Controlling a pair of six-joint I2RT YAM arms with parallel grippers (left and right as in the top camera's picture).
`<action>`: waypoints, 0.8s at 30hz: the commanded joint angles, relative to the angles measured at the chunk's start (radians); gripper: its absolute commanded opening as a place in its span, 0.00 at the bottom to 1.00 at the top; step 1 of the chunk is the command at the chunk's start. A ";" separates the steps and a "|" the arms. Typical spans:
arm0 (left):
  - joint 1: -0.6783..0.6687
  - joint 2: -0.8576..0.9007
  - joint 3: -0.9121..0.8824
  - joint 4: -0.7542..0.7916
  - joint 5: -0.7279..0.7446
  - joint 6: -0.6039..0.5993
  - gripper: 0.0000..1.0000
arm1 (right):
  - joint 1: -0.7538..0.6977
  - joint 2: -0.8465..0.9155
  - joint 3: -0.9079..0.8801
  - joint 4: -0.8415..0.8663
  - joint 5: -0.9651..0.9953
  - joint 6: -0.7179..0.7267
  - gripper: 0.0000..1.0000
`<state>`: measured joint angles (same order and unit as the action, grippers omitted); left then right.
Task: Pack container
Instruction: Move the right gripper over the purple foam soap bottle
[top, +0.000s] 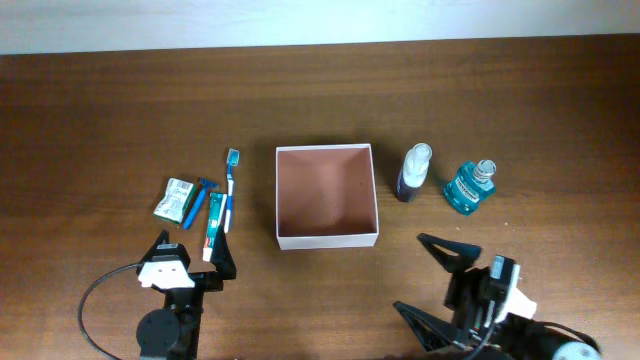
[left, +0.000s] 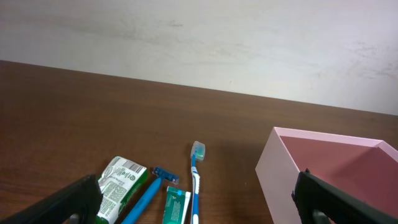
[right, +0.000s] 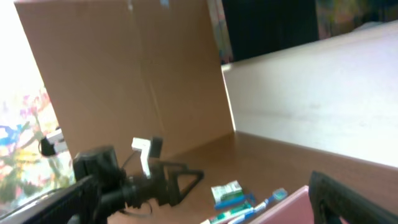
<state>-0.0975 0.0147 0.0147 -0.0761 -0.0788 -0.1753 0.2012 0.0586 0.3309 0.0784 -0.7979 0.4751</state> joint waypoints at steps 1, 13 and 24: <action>0.002 -0.009 -0.006 0.002 -0.007 0.016 0.99 | -0.006 0.081 0.129 -0.079 0.050 -0.082 0.98; 0.002 -0.009 -0.006 0.002 -0.007 0.016 0.99 | -0.006 0.614 0.853 -0.868 0.434 -0.375 0.98; 0.002 -0.009 -0.006 0.002 -0.007 0.016 1.00 | -0.006 0.929 1.264 -1.282 0.915 -0.374 0.98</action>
<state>-0.0975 0.0147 0.0147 -0.0761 -0.0792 -0.1753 0.1986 0.9668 1.5677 -1.1904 -0.0177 0.1150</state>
